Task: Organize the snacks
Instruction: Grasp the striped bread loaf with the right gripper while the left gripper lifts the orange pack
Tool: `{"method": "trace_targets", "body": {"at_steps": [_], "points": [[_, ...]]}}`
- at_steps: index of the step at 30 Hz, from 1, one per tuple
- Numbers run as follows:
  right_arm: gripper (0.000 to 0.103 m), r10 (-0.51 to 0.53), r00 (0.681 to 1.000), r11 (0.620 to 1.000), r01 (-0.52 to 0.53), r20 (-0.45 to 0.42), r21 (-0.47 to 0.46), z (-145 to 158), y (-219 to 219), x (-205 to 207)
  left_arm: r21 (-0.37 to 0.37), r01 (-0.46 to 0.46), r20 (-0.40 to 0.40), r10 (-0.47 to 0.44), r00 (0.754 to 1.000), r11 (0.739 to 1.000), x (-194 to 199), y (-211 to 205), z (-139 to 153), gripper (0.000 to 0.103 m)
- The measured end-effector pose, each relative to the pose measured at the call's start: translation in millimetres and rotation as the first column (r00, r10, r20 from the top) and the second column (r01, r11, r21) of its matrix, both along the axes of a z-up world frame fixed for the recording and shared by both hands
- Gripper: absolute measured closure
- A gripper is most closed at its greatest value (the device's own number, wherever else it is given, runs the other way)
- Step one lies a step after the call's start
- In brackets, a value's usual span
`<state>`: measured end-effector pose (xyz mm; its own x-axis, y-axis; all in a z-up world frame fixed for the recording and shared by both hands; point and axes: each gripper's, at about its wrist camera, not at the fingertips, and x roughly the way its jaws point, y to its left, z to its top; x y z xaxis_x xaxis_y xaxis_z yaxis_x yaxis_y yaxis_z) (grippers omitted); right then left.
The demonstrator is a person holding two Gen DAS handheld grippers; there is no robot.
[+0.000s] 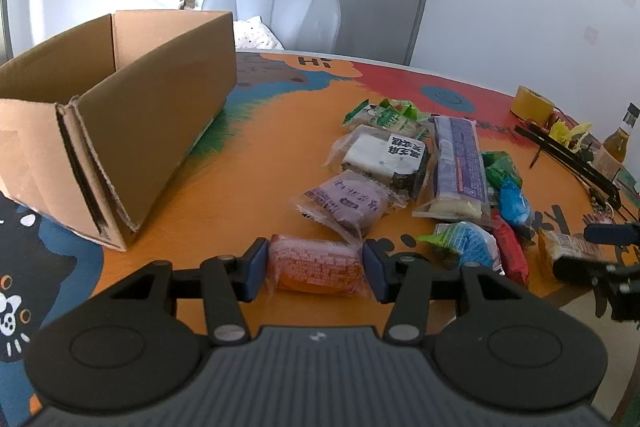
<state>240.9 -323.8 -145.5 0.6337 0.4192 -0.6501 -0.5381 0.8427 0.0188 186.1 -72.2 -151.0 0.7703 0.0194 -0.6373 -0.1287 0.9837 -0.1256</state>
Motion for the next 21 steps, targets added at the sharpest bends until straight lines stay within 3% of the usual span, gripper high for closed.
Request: {"method": "trace_targets", "body": {"at_steps": [3, 8, 9, 10, 21], "points": [[0.019, -0.024, 0.999, 0.999, 0.023, -0.022, -0.03, -6, 2, 3, 0.0, 0.0, 0.0, 0.0, 1.0, 1.0, -1, 1, 0, 0.053], [0.054, -0.018, 0.999, 0.999, 0.017, -0.034, -0.04, -7, 8, -6, 0.0, -0.008, -0.001, 0.008, 1.0, 1.0, -9, 8, 1, 0.053], [0.066, -0.022, 0.999, 0.999, 0.02, -0.034, -0.042, -7, 9, -7, 0.001, -0.01, 0.001, 0.01, 1.0, 1.0, -10, 9, 2, 0.053], [0.069, -0.029, 0.999, 0.999, 0.027, -0.035, -0.046, -5, 11, -7, 0.002, -0.012, 0.004, 0.012, 1.0, 1.0, -12, 12, 3, 0.053], [0.069, -0.091, 0.996, 0.996, 0.091, 0.004, 0.017, 19, 27, -10, 0.002, 0.012, 0.051, -0.012, 0.999, 1.0, -20, 32, 26, 0.054]]}}
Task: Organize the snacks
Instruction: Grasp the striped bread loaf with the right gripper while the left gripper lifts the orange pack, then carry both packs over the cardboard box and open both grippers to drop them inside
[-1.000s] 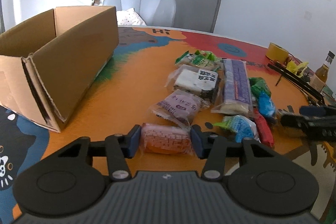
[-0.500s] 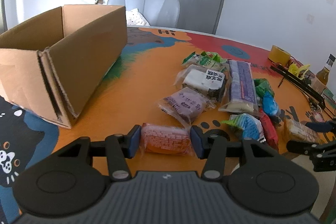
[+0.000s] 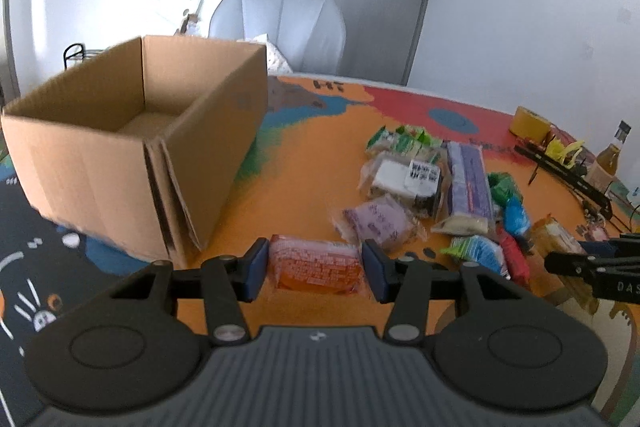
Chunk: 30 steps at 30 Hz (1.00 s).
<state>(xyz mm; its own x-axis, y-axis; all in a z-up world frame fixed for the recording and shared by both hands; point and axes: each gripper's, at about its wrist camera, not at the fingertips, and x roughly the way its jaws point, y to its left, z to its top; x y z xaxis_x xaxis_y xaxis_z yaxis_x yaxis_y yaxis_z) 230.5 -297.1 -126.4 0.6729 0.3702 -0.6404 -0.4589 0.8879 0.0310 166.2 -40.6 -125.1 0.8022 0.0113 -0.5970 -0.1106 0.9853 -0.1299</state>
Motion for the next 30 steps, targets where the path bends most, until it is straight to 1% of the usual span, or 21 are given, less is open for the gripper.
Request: {"method": "trace_targets", "body": {"at_steps": [7, 14, 17, 24, 30], "points": [[0.069, -0.025, 0.998, 0.999, 0.022, 0.057, 0.05, 26, 14, 2, 0.004, 0.041, 0.059, -0.041, 0.997, 0.999, 5, 9, 28, 0.054], [0.069, -0.041, 0.995, 0.995, 0.032, 0.094, 0.094, 40, 30, 5, 0.012, 0.08, 0.098, -0.081, 0.992, 0.997, 11, 19, 51, 0.054], [0.069, -0.045, 0.993, 0.993, 0.033, 0.111, 0.11, 45, 37, 7, 0.002, 0.096, 0.106, -0.096, 0.99, 0.995, 13, 25, 59, 0.054], [0.069, -0.055, 0.989, 0.988, 0.034, 0.136, 0.152, 55, 54, 13, 0.014, 0.094, 0.131, -0.095, 0.987, 0.996, 18, 44, 73, 0.054], [0.069, -0.048, 0.988, 0.984, 0.021, 0.149, 0.175, 60, 71, 18, 0.022, 0.062, 0.144, -0.065, 0.988, 0.998, 22, 67, 81, 0.054]]}}
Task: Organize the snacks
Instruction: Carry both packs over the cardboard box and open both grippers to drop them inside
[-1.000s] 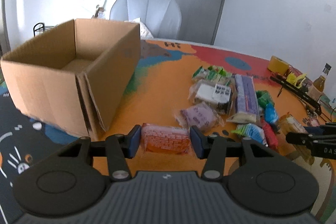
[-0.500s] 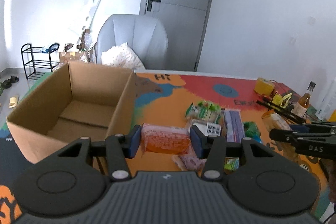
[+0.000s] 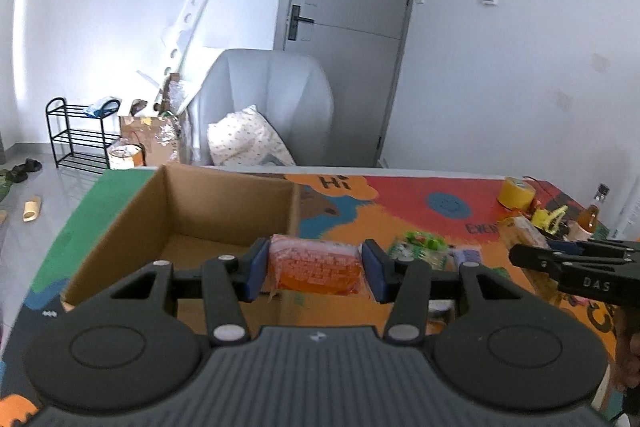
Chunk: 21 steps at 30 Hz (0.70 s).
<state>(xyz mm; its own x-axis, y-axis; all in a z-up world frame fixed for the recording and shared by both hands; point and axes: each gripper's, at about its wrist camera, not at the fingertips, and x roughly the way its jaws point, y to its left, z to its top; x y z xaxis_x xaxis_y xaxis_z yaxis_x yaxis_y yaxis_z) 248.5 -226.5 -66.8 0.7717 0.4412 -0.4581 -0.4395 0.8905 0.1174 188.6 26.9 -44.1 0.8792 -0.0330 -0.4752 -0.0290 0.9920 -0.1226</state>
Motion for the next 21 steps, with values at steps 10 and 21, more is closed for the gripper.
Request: {"method": "trace_targets", "body": {"at_steps": [10, 21], "points": [[0.069, 0.056, 0.998, 0.998, -0.057, 0.028, 0.027, 9, 36, 5, -0.004, -0.084, -0.015, 0.084, 0.996, 0.996, 12, 46, -1, 0.054], [0.069, 0.158, 0.987, 0.987, -0.159, 0.015, 0.03, 14, 80, 11, -0.008, -0.173, -0.037, 0.172, 0.984, 0.985, 17, 78, -5, 0.05]]}}
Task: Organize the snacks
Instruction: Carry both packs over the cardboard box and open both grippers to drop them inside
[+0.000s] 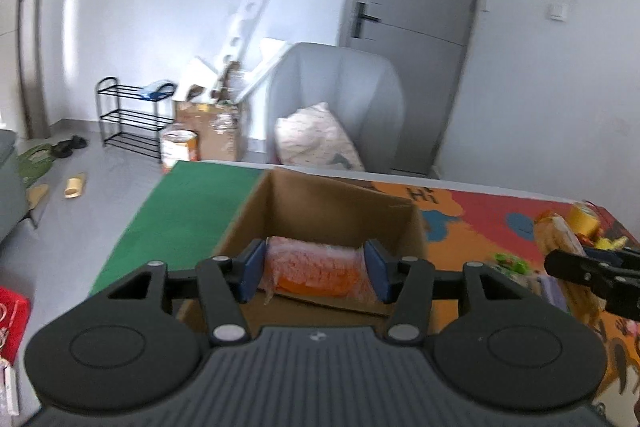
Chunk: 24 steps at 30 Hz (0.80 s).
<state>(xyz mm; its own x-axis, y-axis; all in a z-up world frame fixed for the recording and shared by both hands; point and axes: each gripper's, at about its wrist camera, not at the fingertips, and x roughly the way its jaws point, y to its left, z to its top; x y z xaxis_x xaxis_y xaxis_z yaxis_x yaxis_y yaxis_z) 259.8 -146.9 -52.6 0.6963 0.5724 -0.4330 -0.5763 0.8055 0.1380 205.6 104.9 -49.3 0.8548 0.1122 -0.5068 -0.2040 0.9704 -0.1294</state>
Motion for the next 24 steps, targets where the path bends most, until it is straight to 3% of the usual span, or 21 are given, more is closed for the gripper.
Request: {"method": "trace_targets", "body": {"at_steps": [12, 14, 21, 24], "points": [[0.069, 0.11, 0.994, 0.994, -0.11, -0.005, -0.01, 10, 46, 3, -0.024, -0.055, -0.009, 0.055, 0.998, 0.998, -21, 19, 2, 0.039], [0.069, 0.121, 0.993, 0.993, -0.122, -0.01, -0.009, 12, 54, 5, -0.022, -0.059, -0.011, 0.059, 0.998, 0.998, -23, 21, 3, 0.033], [0.069, 0.163, 0.986, 0.986, -0.164, 0.024, 0.04, 23, 77, 7, -0.008, -0.099, -0.012, 0.099, 0.995, 0.995, -30, 30, 8, 0.026], [0.057, 0.182, 0.983, 0.979, -0.185, 0.037, 0.082, 29, 80, 7, 0.006, -0.113, -0.008, 0.113, 0.994, 0.994, -35, 32, 12, 0.02]]}}
